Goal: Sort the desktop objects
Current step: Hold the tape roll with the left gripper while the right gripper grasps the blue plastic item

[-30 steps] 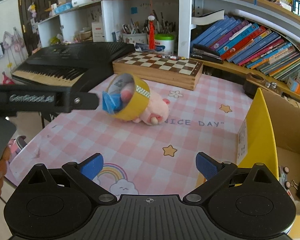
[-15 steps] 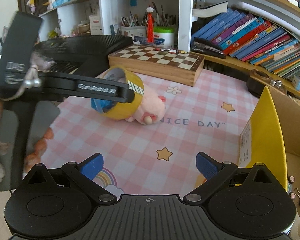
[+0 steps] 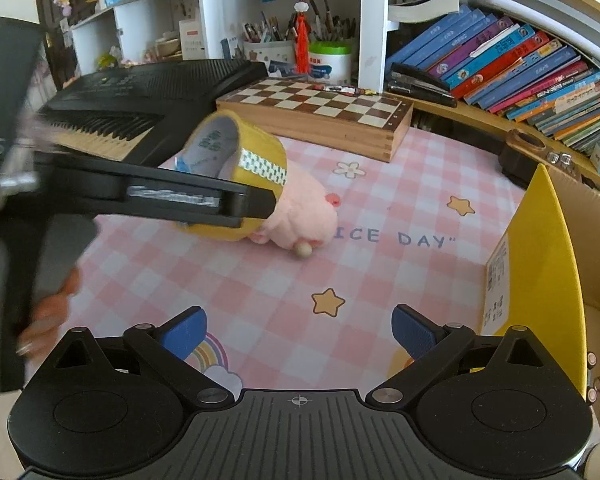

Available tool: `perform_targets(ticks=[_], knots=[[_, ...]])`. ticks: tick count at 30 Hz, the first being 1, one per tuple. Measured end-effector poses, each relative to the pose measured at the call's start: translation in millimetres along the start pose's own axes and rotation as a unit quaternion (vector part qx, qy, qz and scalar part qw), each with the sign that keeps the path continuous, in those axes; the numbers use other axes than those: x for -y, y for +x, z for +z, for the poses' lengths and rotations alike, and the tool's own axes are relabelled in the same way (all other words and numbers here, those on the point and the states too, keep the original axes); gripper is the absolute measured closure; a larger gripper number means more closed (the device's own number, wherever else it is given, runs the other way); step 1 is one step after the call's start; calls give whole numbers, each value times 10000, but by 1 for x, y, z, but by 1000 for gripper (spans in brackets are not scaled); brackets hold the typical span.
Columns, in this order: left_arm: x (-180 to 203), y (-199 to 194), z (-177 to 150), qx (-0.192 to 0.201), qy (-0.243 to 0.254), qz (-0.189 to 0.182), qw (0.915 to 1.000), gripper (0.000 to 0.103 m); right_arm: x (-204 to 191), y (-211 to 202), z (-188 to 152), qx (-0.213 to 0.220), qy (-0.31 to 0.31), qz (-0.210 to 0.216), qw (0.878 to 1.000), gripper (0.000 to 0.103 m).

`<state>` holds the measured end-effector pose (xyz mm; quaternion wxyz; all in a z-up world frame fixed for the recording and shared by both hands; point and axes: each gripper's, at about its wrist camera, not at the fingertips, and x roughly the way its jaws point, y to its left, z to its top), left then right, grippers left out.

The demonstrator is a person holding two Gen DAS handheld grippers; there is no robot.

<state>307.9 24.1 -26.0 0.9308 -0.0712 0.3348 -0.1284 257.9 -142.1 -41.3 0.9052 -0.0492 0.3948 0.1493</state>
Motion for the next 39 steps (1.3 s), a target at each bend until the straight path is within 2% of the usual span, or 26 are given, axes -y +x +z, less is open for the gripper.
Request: perform_targets(ticks=[4,9,17,22,28,32,34,35,39], knots=[[4,-24,-4,115,-156,-123,9997,21,-4,-1,-2,-19,-56,82,9999,3],[-3,-48,-8,297,-506,-68,9983,21,-13,-5,-5,-25,-188,210,9996,4],[-32,-84,-30,307,-966,475,9937,21,-26,9,-1,43,-415,387,9984,4],[-48,-99,-42,295,-1271,795,9883,21,-38,33,6,-19,-590,597,9965,9],[-57,-108,-47,329,-1452,966,9841,21,-52,66,12,-35,-818,675,9944,21],[-58,-109,-48,337,-1496,968,9834,21,-52,82,15,-60,-784,710,9944,43],[-58,-109,-48,334,-1494,942,9837,21,-52,81,15,-43,-814,737,9939,61],[-58,-108,-48,334,-1486,924,9840,21,-51,80,16,-63,-799,782,9937,65],[-56,-108,-48,339,-1438,837,9855,21,-46,76,13,-82,-665,762,9948,65]])
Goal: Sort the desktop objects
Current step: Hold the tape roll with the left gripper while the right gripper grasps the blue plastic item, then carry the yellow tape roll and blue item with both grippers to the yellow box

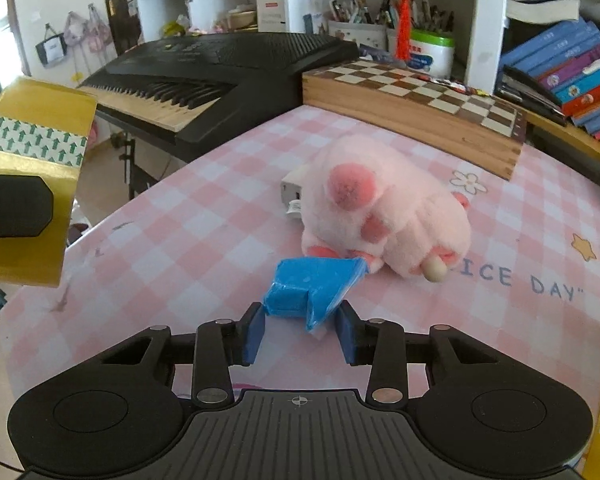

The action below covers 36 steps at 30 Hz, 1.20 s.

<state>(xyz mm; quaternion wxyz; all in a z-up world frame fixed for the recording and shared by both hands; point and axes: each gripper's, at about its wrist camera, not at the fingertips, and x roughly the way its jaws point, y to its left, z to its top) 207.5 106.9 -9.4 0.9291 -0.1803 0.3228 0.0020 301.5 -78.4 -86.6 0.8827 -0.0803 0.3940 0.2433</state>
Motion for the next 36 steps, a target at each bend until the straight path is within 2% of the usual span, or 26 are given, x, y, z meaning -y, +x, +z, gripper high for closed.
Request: perform_targets(ticks=[8,12,19,22,24,27,31,34,35,36], knots=[[3,-7,-2,30,92,-174,9998,21,-1,-26,-11,111,235,-12,9997,67],[3,-11,-6,21,115,-252,9996,21,-1,-33,-18,-79,349,-96,9993,65],[4,-23,-15,31,179,-340,9993,21,-1,-37,-33,-172,404,-384,9983,64],[2,-27,-18,26,168,-315,9994,21,-4,-36,-33,-105,409,-442,9981,52],[1,-30,-19,32,157,-295,9994,21,-7,-34,-32,-45,372,-489,9981,41],[0,-34,-20,45,149,-265,9995,21,-11,-29,-29,-22,305,-565,9979,34],[0,-39,-22,45,151,-234,9996,21,-11,-22,-25,8,272,-786,9965,34],[-1,-42,-24,55,143,-229,9996,21,-3,-21,-24,13,421,-783,9960,34],[-1,-43,-24,60,137,-228,9996,21,-1,-22,-24,4,463,-706,9964,37],[-1,-43,-24,63,132,-230,9996,21,1,-22,-25,1,495,-628,9968,56]])
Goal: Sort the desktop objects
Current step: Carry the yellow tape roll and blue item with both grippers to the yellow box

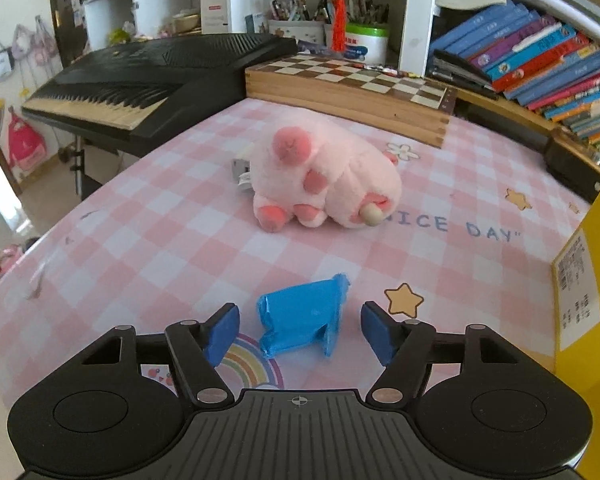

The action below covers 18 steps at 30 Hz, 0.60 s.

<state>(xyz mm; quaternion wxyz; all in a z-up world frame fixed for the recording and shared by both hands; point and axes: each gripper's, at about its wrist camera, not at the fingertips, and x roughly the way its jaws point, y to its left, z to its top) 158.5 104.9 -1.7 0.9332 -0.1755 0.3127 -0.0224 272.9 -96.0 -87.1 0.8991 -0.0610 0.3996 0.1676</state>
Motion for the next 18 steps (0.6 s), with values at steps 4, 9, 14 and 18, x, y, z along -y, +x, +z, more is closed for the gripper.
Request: perform_targets(ticks=[4,9,14,18], knots=[[0,-3,-1,45,5,-51,10000,21,2,-8,-1,98,-7,85,9999,62],[5,-6,-1,105,65,-181,9998,21,0,-31,0,288,58,122,9995,62],[8,-12,-4,159,109,-337,9992,21,-3,-61,-1,462,137,168,9987,62],[9,-21,-8,190,158,-473,9986,21,-4,-87,-3,599,202,177,9978,62]])
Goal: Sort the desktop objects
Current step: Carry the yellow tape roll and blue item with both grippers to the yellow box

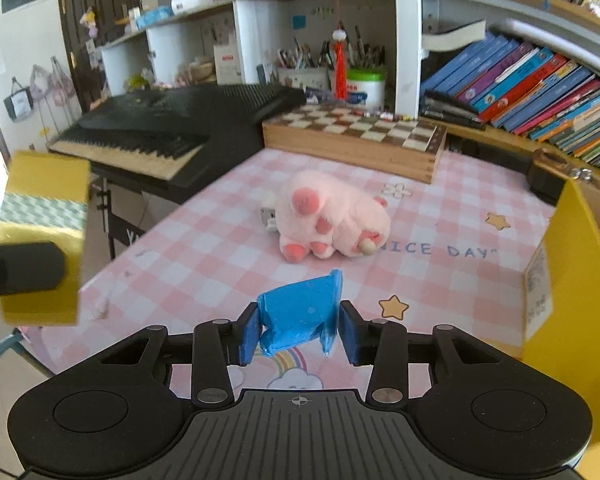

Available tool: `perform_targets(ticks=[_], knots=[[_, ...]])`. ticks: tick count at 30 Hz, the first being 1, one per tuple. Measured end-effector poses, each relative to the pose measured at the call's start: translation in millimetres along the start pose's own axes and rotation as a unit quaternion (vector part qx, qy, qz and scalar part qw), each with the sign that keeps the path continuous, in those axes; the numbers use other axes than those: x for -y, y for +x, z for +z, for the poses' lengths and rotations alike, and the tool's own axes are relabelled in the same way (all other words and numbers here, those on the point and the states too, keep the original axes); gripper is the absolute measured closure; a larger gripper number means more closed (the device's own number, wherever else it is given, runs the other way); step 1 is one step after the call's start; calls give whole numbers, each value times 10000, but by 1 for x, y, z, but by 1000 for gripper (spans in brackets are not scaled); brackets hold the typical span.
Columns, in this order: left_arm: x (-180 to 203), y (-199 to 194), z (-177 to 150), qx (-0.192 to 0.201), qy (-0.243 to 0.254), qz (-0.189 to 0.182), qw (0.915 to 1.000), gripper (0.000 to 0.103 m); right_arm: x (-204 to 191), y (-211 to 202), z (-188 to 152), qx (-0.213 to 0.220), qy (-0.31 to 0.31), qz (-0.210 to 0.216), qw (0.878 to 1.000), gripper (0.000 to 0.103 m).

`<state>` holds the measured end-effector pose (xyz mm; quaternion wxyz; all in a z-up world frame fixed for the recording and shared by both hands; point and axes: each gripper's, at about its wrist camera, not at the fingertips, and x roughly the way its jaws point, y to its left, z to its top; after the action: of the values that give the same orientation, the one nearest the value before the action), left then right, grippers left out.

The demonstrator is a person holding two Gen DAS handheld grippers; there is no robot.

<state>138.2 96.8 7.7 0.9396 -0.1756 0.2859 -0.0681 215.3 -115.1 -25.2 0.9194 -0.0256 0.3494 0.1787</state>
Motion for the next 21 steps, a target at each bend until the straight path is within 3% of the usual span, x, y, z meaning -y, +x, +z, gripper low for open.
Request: perform_targets(ticks=[21], knots=[[9,-73,-50,-142,97,-735,9971,21,-33,-112,-64,132,536,-344,9979,62]])
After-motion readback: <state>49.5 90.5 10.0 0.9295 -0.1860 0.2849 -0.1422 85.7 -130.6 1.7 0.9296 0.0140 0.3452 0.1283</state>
